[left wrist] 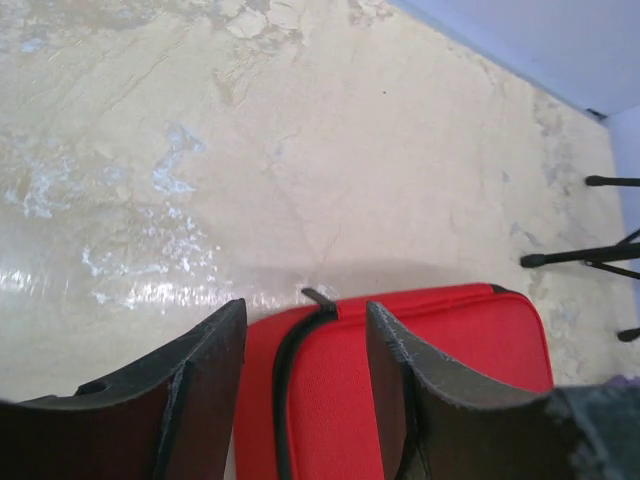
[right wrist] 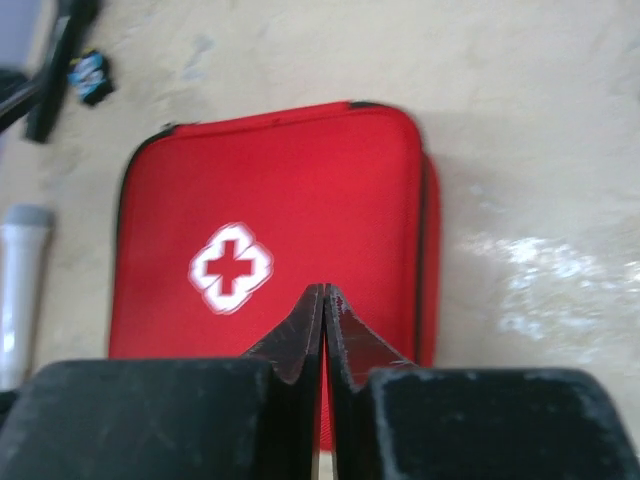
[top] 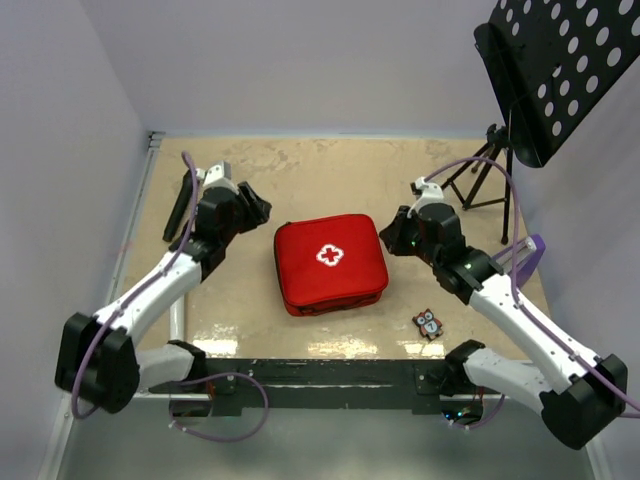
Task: Organize the medicine kit
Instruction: Adjust the medicine box at the center of the board.
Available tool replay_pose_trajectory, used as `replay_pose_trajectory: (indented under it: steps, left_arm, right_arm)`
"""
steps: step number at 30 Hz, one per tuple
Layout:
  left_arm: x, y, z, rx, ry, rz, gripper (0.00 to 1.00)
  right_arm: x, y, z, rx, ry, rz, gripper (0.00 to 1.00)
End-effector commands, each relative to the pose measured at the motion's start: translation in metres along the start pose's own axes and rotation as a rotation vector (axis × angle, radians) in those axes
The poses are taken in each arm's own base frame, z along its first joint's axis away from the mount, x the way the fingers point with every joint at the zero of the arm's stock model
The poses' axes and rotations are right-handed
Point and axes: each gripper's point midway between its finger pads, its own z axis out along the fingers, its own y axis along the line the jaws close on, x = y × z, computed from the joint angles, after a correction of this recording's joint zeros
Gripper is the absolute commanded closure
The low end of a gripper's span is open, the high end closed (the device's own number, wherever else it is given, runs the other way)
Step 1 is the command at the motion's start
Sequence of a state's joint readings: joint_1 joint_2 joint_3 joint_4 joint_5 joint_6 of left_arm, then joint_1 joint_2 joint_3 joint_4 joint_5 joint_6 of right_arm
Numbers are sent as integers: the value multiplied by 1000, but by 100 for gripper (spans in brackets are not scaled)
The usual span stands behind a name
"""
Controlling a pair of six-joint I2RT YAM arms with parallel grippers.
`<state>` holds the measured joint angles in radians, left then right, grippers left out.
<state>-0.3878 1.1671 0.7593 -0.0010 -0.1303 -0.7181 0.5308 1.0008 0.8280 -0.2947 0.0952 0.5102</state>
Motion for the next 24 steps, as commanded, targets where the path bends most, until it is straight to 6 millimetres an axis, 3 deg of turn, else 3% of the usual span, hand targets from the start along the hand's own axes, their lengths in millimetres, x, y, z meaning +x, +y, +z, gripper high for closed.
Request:
replay_pose_trajectory:
  steps: [1,3,4,7,13,20,24]
  left_arm:
    - [-16,-13,38,10,46,85,47]
    - [-11,-16,55,24,87,106,48]
    - [-19,-24,65,59,67,108,48]
    - [-10,-30,90,117,124,107,49]
    - [25,-32,127,210,257,87,54]
    - [50,-27,136,260,303,68,55]
    - [66,-42,126,390,349,39,55]
  right_arm:
    - [19,34,-28,-153,60,-35,100]
    - [35,48,-36,-220,119,-37,100]
    - [44,49,-38,-226,150,-38,100]
    - [64,50,-44,-226,221,-38,100]
    - [109,62,-51,-231,383,-84,100]
    - [158,69,-58,-225,530,-176,100]
    - [165,52,-38,-88,503,-157,100]
